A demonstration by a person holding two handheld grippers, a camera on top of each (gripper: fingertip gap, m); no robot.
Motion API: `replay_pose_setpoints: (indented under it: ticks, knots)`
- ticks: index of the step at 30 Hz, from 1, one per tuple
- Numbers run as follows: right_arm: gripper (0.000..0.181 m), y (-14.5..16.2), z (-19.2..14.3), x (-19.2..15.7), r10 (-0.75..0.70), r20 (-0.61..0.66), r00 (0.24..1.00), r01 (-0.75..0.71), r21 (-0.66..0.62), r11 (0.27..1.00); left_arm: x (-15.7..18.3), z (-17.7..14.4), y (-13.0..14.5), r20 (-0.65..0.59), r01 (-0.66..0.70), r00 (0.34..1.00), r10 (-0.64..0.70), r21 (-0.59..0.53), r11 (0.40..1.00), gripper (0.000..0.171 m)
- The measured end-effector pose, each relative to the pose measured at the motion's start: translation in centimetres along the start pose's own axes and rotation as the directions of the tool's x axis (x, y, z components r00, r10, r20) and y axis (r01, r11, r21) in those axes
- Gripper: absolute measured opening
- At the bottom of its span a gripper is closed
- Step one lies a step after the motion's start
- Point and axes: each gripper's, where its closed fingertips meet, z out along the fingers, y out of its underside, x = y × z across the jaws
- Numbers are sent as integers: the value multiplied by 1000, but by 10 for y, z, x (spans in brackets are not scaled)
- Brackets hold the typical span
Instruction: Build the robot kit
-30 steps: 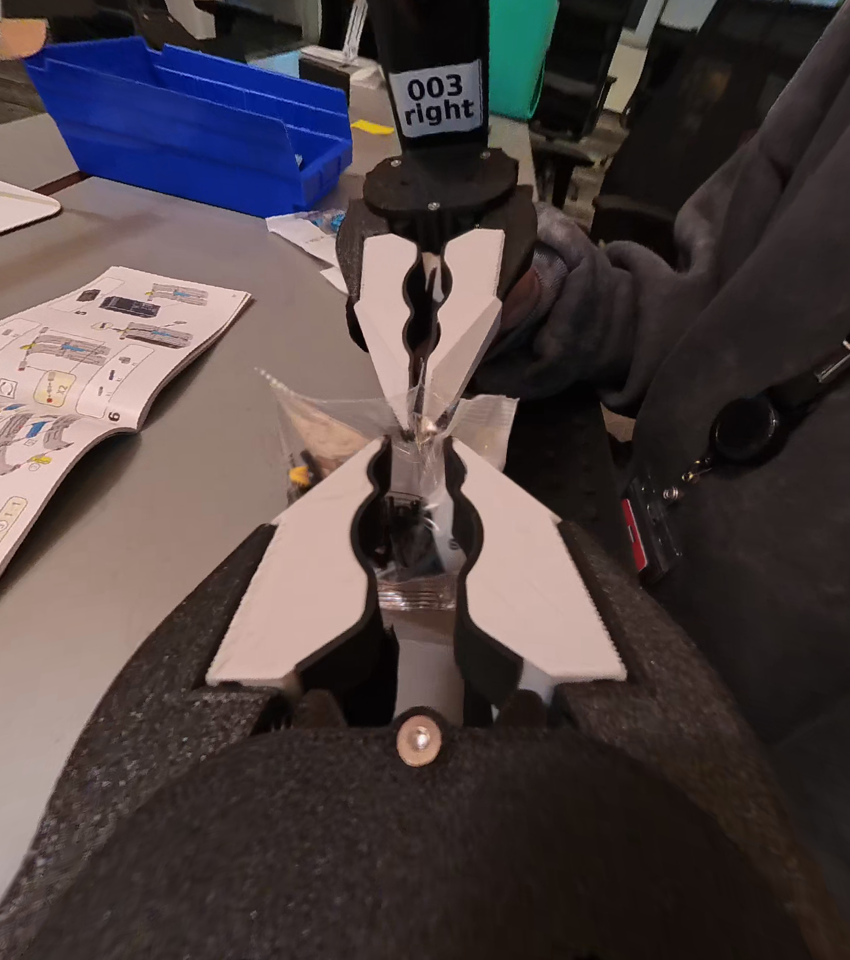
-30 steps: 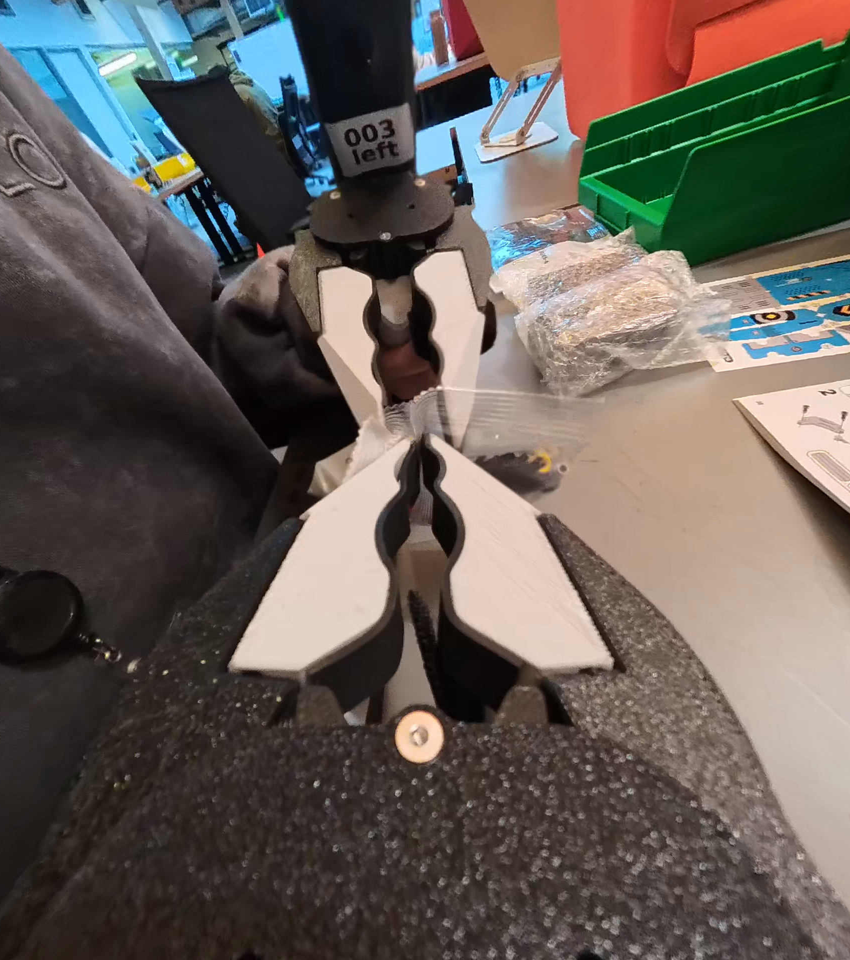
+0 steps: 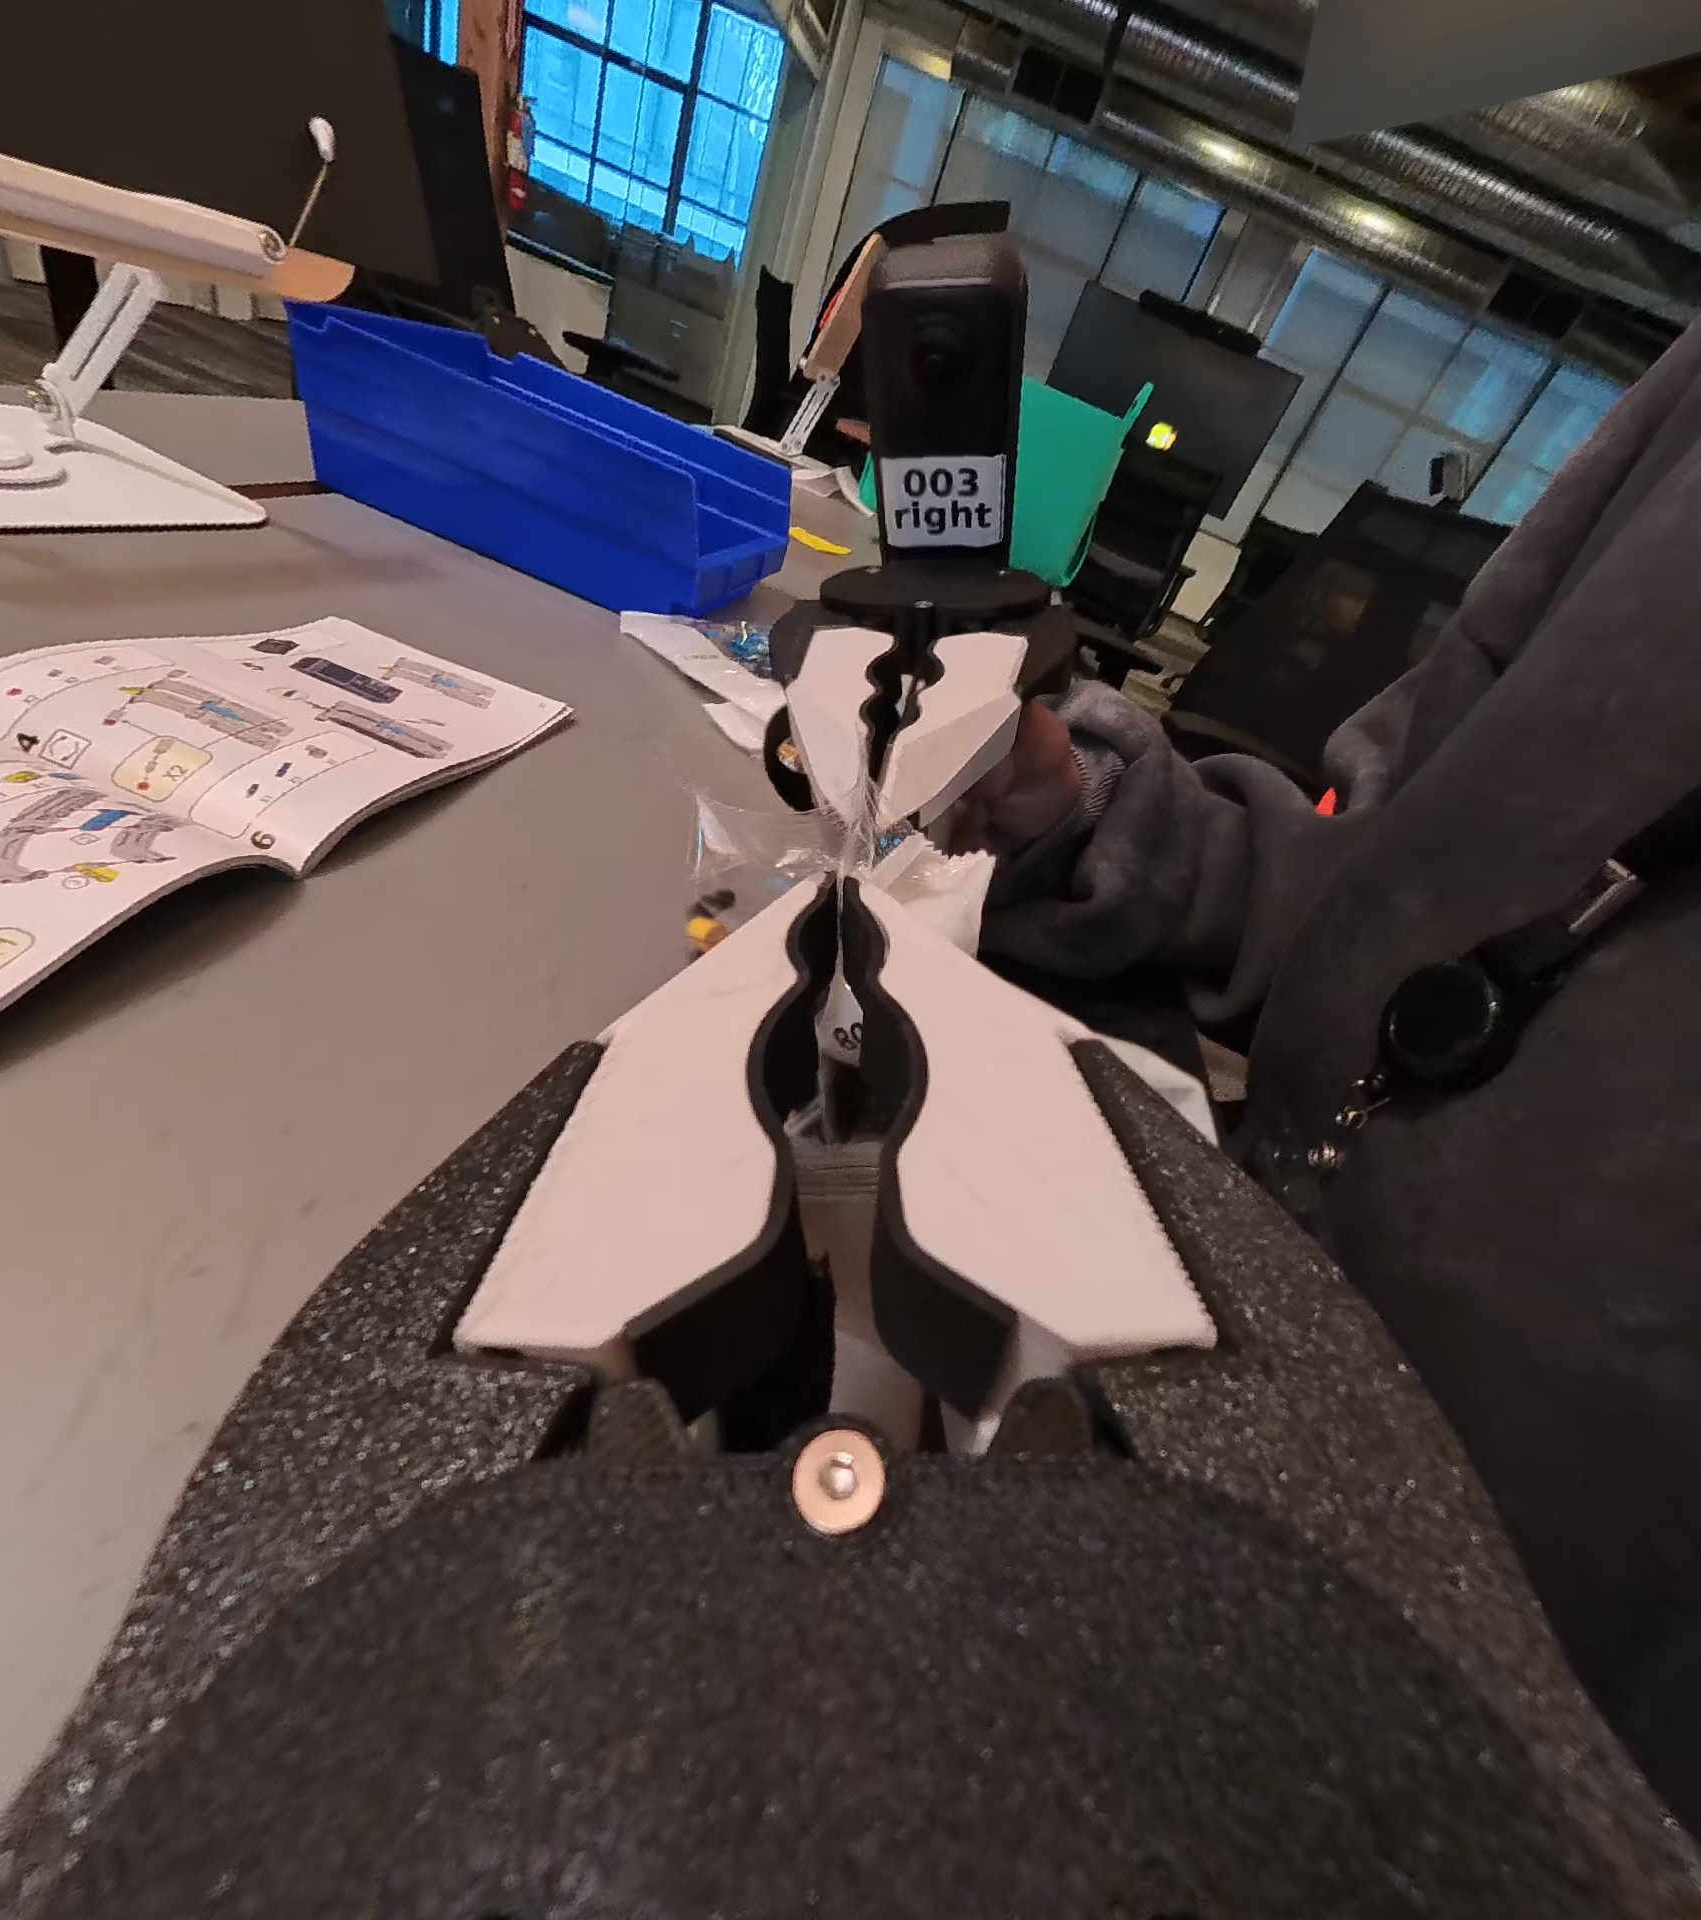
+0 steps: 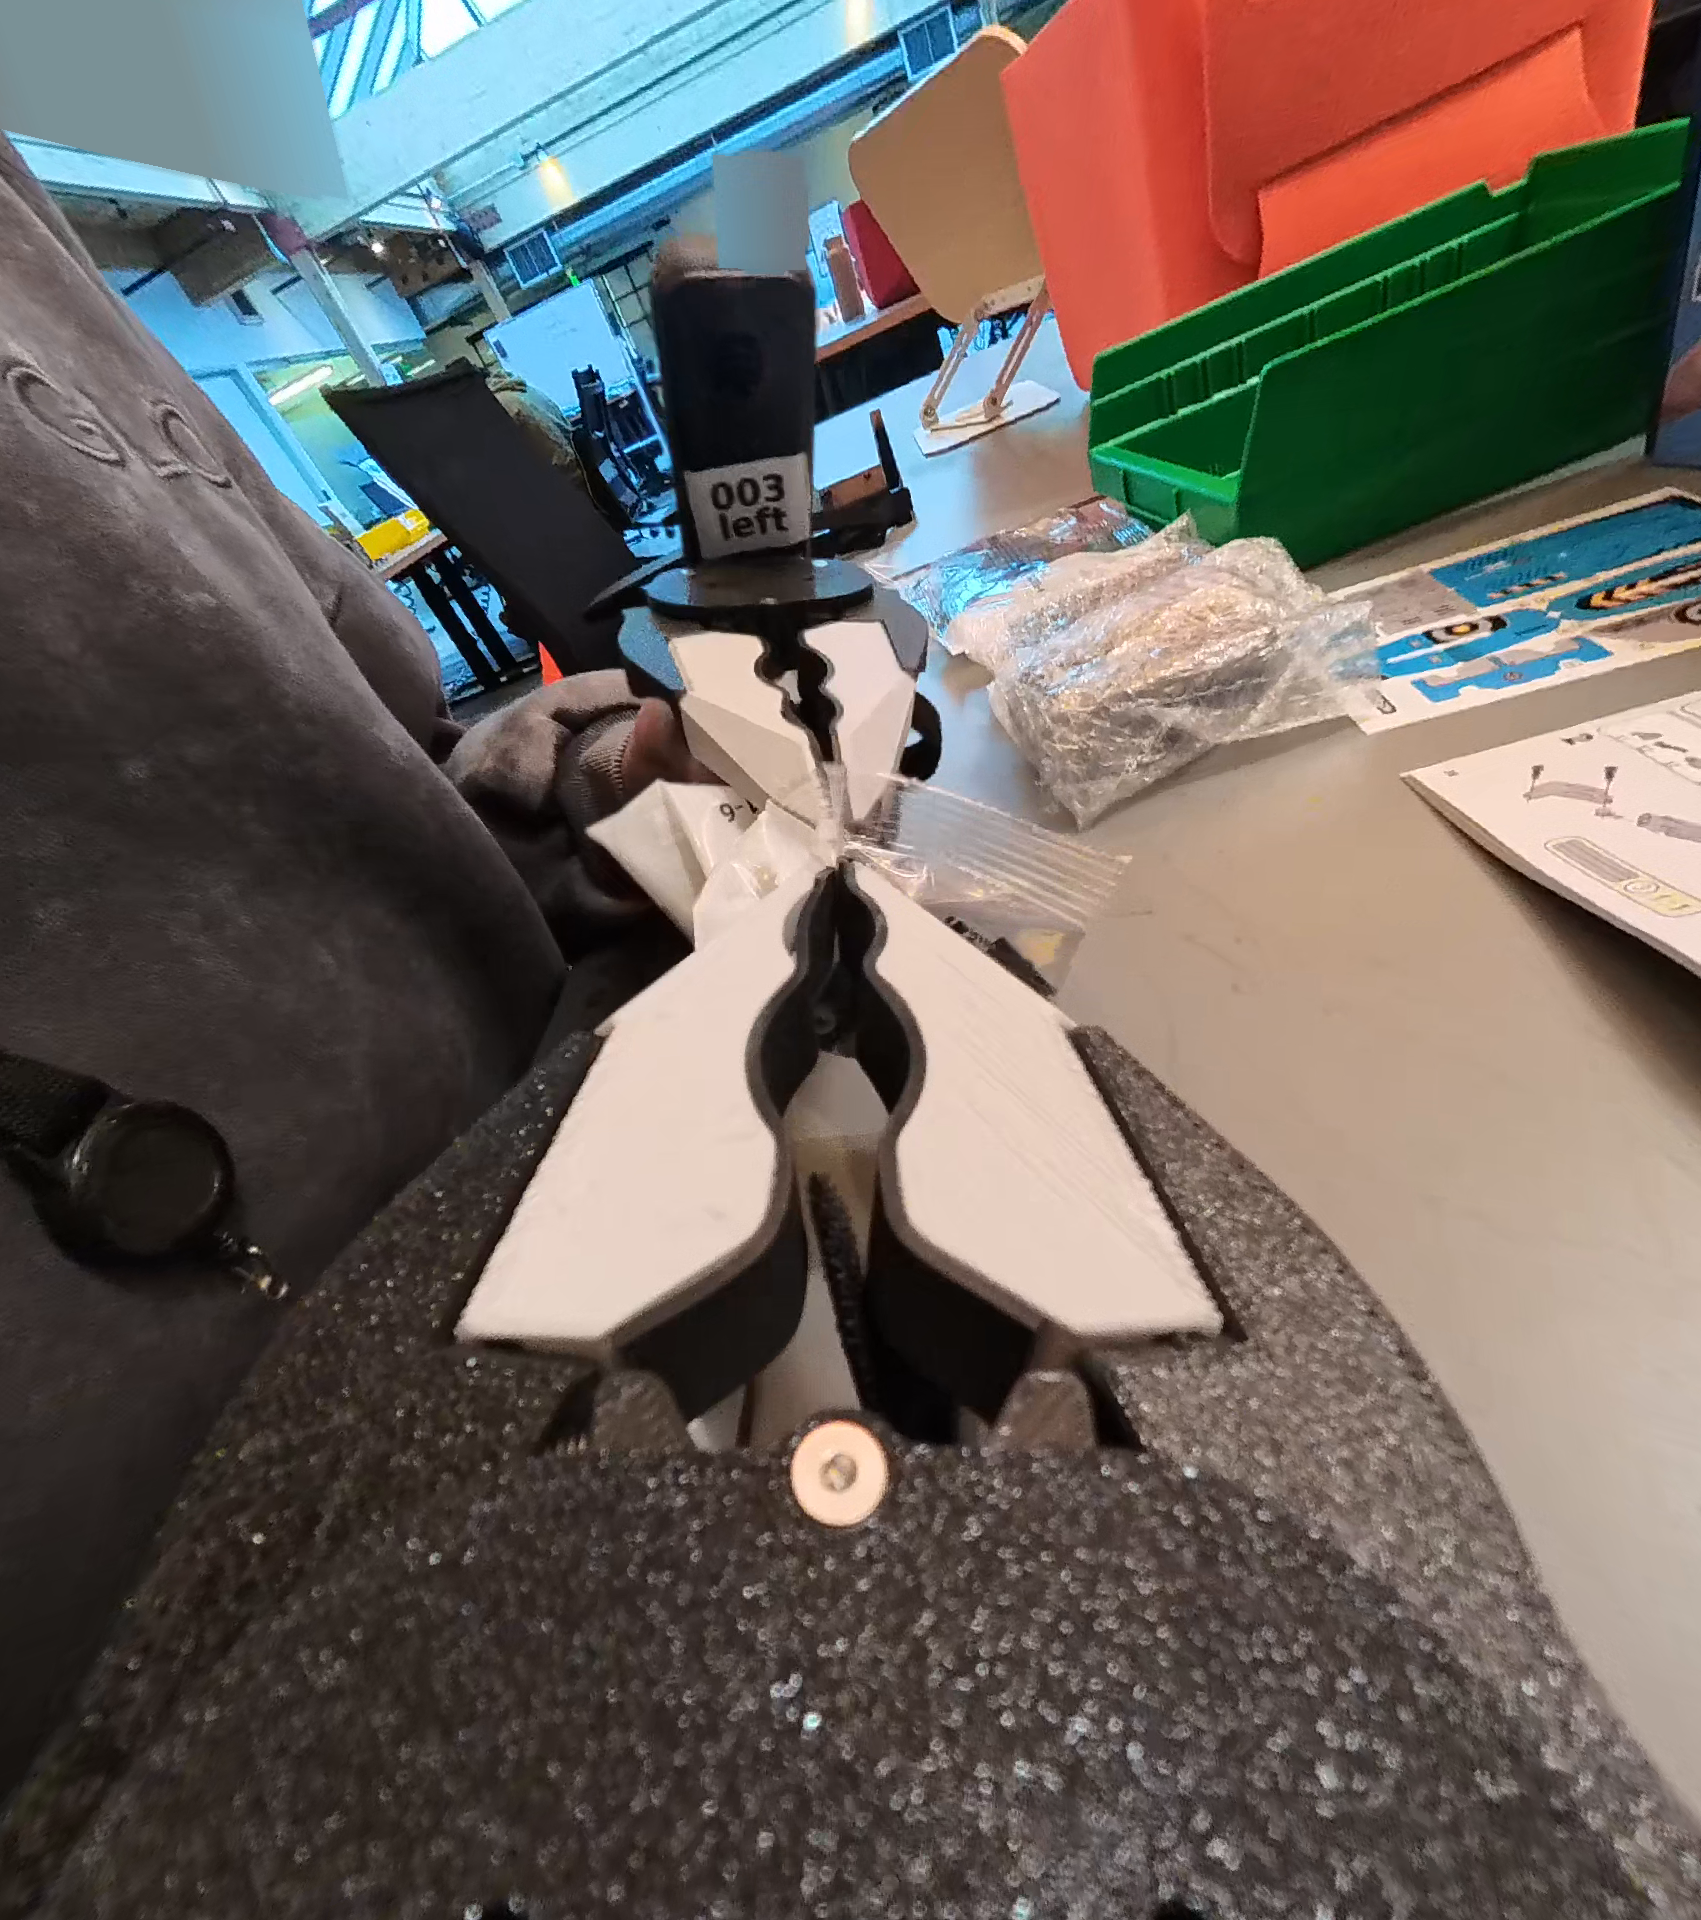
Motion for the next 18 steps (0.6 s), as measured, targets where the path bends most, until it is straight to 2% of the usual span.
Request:
replay_pose_setpoints:
  ticks: [7, 8, 9, 10, 11, 12, 13, 14, 15, 16, 18]
  knots:
    - [0, -7, -7, -1, -2, -2, 1000, 2, 43, 999, 0, -6, -7, -12, 15, 1000, -15, 45, 999, 0]
    - [0, -13, -16, 2, 15, -9, 1000, -14, 86, 996, -11, -17, -16, 36, 39, 998, -44, 109, 993, 0]
    - [0, -36, -51, 12, 64, -34, 997, -54, 255, 965, -28, -55, -42, 39, 140, 986, -160, 317, 938, 0]
    - [0, -57, -95, 26, 99, -106, 989, -46, 416, 908, -53, -101, -58, 61, 206, 960, -274, 511, 835, 0]
    - [0, -50, -103, 36, 67, -213, 975, 18, 374, 927, -55, -111, -57, 103, 158, 965, -242, 505, 848, 0]
    - [0, -26, -73, 29, 46, -171, 984, -10, 205, 979, -43, -85, -42, 113, 103, 982, -151, 348, 932, 0]
    - [0, -5, -42, 19, 63, -86, 994, -56, 76, 996, -29, -65, -35, 74, 66, 993, -88, 258, 964, 0]
    - [0, 9, -25, 17, 73, -70, 995, -75, -24, 997, -25, -56, -35, 65, 46, 996, -62, 232, 972, 0]
    - [0, 10, -21, 22, 47, -99, 994, -51, -38, 998, -23, -57, -39, 21, 79, 996, -88, 254, 964, 0]
    - [0, 2, -22, 23, 45, -103, 994, -45, 2, 999, -25, -61, -43, 1, 115, 993, -120, 283, 952, 0]
    - [0, -13, -27, 21, 66, -83, 994, -59, 89, 994, -34, -64, -41, 41, 127, 989, -144, 279, 952, 0]
